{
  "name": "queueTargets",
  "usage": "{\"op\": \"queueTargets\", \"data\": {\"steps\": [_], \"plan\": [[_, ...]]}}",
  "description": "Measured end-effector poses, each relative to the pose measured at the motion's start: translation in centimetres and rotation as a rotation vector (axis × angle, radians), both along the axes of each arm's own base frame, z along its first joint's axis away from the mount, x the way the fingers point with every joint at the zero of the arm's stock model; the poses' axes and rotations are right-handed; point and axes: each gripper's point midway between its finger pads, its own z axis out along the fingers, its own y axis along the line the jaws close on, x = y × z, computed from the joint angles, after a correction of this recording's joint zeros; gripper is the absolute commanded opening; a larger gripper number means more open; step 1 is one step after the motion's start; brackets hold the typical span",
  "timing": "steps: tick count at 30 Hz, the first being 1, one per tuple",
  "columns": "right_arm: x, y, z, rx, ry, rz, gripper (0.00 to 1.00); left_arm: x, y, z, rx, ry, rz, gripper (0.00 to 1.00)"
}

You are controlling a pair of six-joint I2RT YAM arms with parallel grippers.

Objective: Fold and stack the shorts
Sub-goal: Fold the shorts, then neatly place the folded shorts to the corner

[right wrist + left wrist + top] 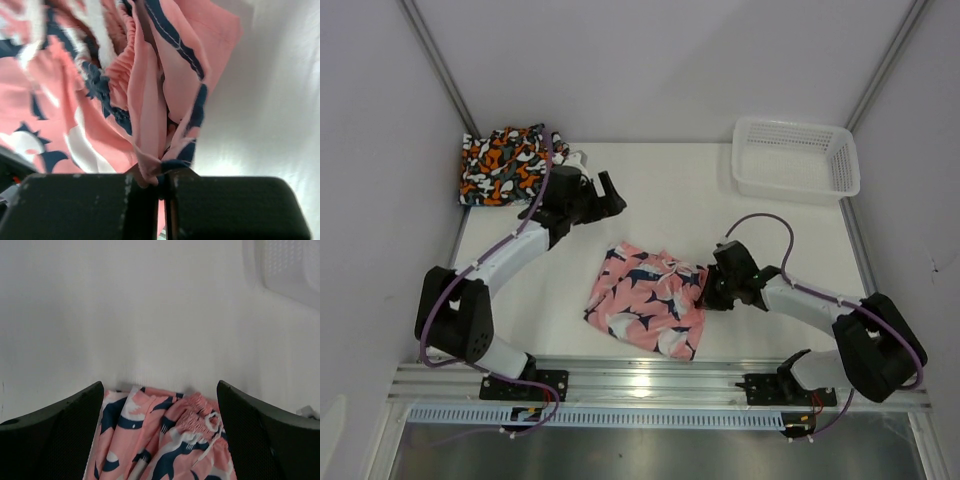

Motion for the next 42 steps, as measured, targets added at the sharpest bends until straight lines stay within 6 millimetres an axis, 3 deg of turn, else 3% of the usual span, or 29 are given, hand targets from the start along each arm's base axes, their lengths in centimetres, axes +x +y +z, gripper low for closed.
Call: {"op": "queueTargets", "data": {"steps": [5,8,9,11,12,14,15,23,26,31,36,42], "plan": [[2.1,-2.1,-1.8,-0.078,0.061,-0.005,0.03,-2.8,-0.3,-5.1,0.032,0.093,-0.033,0.95],[3.9,-2.9,-1.5,-0.087,0.041,-0.018,0.14,-5.1,0.0,-8.1,0.054,0.148,-0.046,0.96],[4.5,-3.1,-1.3,-0.092,0.026,-0.022,0.34,-5.9,0.2,-8.9,0.062,0.165,-0.05,0.96],[5.7,-3.3,-0.8,-0.101,0.002,-0.023,0.54,-7.6,0.6,-10.2,0.071,0.186,-0.057,0.96],[6.3,-3.3,-0.5,-0.104,-0.012,-0.02,0.74,-8.1,0.7,-10.5,0.073,0.193,-0.059,0.96],[7.4,-3.2,0.1,-0.101,-0.044,-0.012,0.85,-8.8,0.8,-11.0,0.069,0.202,-0.06,0.97],[7.8,-3.2,0.4,-0.097,-0.059,-0.008,0.98,-8.9,0.9,-11.2,0.067,0.204,-0.061,0.97],[7.5,-4.3,2.1,0.016,-0.117,-0.016,1.0,-9.7,-0.5,-11.3,-0.015,0.176,-0.131,0.99],[6.3,-4.8,1.9,0.064,-0.107,-0.019,0.99,-10.0,-1.1,-11.2,-0.048,0.164,-0.165,0.99],[4.0,-3.8,1.1,0.147,-0.083,0.039,0.99,-10.7,-1.3,-11.7,-0.076,0.171,-0.195,0.99],[3.4,-2.9,1.1,0.197,-0.096,0.073,0.99,-11.3,-0.6,-12.7,-0.063,0.186,-0.178,0.99],[3.0,-1.7,1.2,0.208,-0.109,0.113,0.99,-12.3,1.7,-13.0,-0.011,0.186,-0.102,0.99]]}}
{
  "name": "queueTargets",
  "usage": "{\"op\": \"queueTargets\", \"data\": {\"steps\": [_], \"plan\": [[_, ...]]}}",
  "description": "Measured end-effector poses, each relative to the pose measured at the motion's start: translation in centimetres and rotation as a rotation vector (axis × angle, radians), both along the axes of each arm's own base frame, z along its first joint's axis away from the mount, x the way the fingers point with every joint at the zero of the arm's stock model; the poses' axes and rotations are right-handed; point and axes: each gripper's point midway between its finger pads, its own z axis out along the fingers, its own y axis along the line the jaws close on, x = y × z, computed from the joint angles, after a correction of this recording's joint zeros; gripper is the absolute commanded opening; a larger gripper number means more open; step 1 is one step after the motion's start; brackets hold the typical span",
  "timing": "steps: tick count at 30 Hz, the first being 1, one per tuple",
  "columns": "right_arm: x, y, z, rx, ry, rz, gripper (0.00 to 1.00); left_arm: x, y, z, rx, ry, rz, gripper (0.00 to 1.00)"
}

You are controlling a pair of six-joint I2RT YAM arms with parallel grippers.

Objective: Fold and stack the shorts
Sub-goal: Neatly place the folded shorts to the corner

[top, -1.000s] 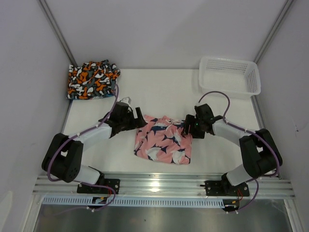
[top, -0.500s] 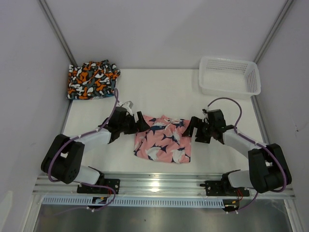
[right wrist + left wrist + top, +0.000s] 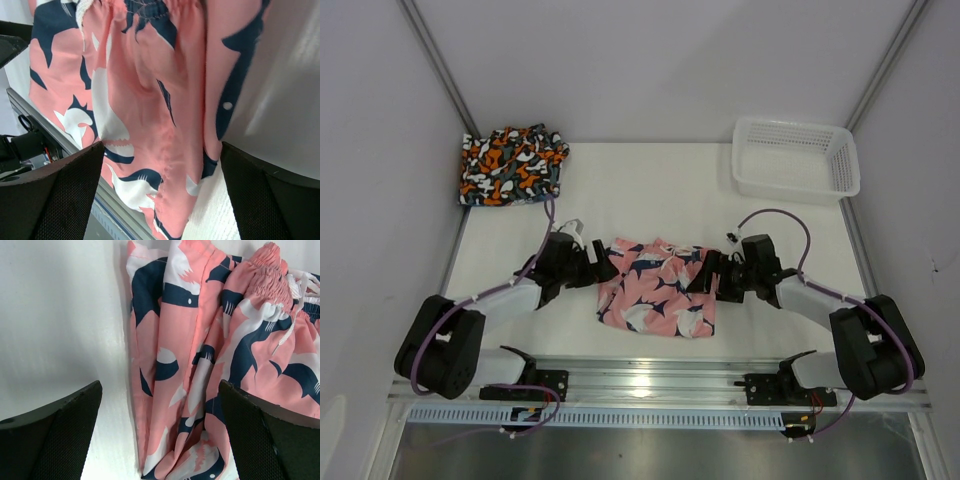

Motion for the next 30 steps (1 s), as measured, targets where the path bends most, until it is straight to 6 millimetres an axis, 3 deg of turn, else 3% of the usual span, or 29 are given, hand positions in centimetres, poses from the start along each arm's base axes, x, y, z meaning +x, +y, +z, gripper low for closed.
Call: {"op": "queueTargets", "data": {"steps": [5,11,24,30], "plan": [[0.4,0.7,0.0,0.016,-0.016,0.01,1.0,0.2,-0.1,-0.4,-0.015,0.006,-0.006,0.99],[0.6,1.0,0.1,0.025,-0.027,0.015,1.0,0.9,-3.1,0.1,-0.165,-0.029,-0.116,0.99],[0.6,1.1,0.1,0.026,-0.029,0.018,1.0,-1.1,-4.8,0.5,-0.331,-0.029,-0.216,0.99],[0.6,1.2,0.0,0.027,-0.03,0.019,0.94,-1.4,-5.0,0.4,-0.34,-0.021,-0.23,0.91]]}}
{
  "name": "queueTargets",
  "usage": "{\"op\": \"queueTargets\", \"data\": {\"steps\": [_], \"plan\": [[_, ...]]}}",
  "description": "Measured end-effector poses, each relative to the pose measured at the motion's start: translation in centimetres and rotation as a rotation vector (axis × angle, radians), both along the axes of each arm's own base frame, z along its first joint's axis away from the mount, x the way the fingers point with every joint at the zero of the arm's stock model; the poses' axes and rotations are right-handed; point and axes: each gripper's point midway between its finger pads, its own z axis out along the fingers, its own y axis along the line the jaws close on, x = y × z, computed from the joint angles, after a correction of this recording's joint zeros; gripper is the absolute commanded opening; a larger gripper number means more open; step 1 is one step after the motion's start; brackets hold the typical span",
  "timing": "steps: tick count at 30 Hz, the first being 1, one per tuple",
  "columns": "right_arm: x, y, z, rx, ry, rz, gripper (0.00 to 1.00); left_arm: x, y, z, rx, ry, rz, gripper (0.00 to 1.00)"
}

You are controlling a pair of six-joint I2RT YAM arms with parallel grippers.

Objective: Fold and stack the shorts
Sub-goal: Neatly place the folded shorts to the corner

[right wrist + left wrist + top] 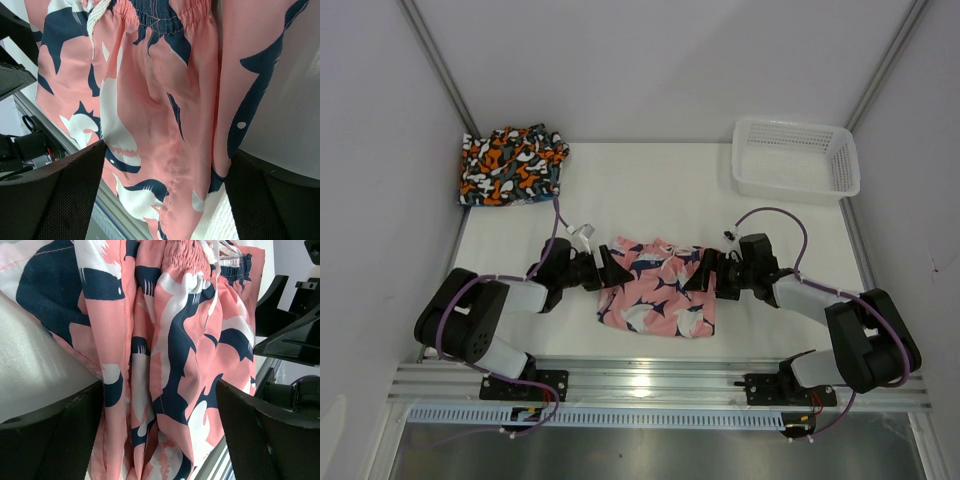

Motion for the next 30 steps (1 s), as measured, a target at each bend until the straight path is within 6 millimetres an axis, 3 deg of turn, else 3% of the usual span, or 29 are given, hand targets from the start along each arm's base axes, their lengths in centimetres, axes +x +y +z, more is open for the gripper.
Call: {"op": "queueTargets", "data": {"steps": [9,14,17,21,26,30], "plan": [[0.0,-0.3,-0.5,-0.018,0.003,-0.013,0.72,-0.4,0.3,-0.7,0.026,0.021,0.0,0.7],[0.0,-0.4,-0.8,-0.029,0.004,-0.021,0.7,-0.7,0.3,-1.1,0.043,0.033,-0.003,0.63],[-0.1,-0.5,-1.0,-0.032,0.004,-0.022,0.52,-0.8,0.1,-1.2,0.053,0.033,-0.007,0.59],[-0.5,-0.8,-1.5,-0.044,0.02,-0.031,0.45,-1.0,-0.2,-1.5,0.074,0.039,-0.017,0.51],[-0.6,-0.6,-1.5,-0.048,0.018,-0.026,0.45,-1.2,-0.6,-1.7,0.099,0.044,-0.03,0.5],[-0.9,-0.3,-1.6,-0.052,0.017,-0.015,0.41,-1.1,-0.9,-1.6,0.109,0.039,-0.037,0.59]]}}
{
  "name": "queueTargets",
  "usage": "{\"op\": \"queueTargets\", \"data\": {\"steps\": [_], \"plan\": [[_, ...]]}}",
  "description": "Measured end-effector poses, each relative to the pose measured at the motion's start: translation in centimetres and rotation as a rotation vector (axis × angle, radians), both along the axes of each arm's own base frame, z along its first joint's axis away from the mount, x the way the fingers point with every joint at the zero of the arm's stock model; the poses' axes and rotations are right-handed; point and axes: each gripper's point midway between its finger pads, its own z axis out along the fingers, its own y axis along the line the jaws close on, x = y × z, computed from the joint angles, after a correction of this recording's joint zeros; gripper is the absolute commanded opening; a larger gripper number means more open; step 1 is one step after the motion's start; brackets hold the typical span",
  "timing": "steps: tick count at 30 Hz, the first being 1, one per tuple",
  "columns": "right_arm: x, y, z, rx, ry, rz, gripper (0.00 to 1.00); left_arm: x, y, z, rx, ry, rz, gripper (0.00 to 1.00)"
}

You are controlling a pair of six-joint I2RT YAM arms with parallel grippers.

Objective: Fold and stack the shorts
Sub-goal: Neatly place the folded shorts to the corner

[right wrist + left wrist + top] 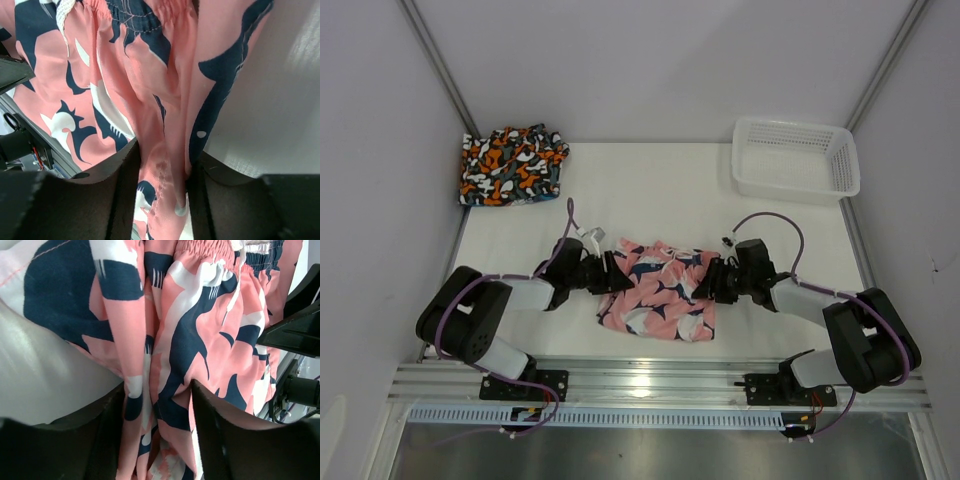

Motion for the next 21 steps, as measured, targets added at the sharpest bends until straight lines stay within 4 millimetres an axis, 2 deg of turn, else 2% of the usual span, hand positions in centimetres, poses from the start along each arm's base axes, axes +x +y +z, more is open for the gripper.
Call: {"op": "queueTargets", "data": {"steps": [1,4,5,6,7,8,9,10,14,17,21], "plan": [[0.0,0.1,0.0,-0.001,-0.001,0.002,0.33,0.0,-0.1,0.1,-0.001,-0.003,-0.004,0.6],[-0.1,0.1,-0.1,-0.006,-0.001,0.004,0.24,0.1,-0.4,0.2,0.004,-0.01,-0.012,0.56],[-0.1,0.2,-0.1,-0.007,-0.001,0.004,0.19,0.1,-0.4,0.2,0.008,-0.012,-0.013,0.47],[-0.2,0.2,-0.1,-0.009,-0.002,0.005,0.09,0.1,-0.5,0.2,0.015,-0.015,-0.013,0.4],[-0.2,0.2,-0.1,-0.011,-0.004,0.006,0.04,0.1,-0.5,0.0,0.027,-0.014,-0.012,0.26],[-0.2,0.2,-0.1,-0.011,-0.003,0.006,0.0,0.0,-0.5,-0.1,0.037,-0.01,-0.013,0.2],[-0.2,0.3,-0.1,-0.012,-0.002,0.005,0.0,0.0,-0.5,-0.3,0.05,-0.011,-0.013,0.15],[-0.2,0.3,-0.1,-0.013,-0.001,0.004,0.0,-0.1,-0.5,-0.4,0.059,-0.01,-0.017,0.01],[-0.2,0.6,0.0,-0.039,0.002,0.006,0.0,0.3,-0.2,-0.5,0.107,0.009,0.001,0.0],[0.2,1.5,1.0,-0.075,-0.015,0.017,0.0,1.6,0.1,0.0,0.181,0.029,0.05,0.0],[2.3,3.2,3.4,-0.083,-0.05,0.026,0.0,4.1,0.2,2.7,0.254,0.038,0.127,0.0]]}}
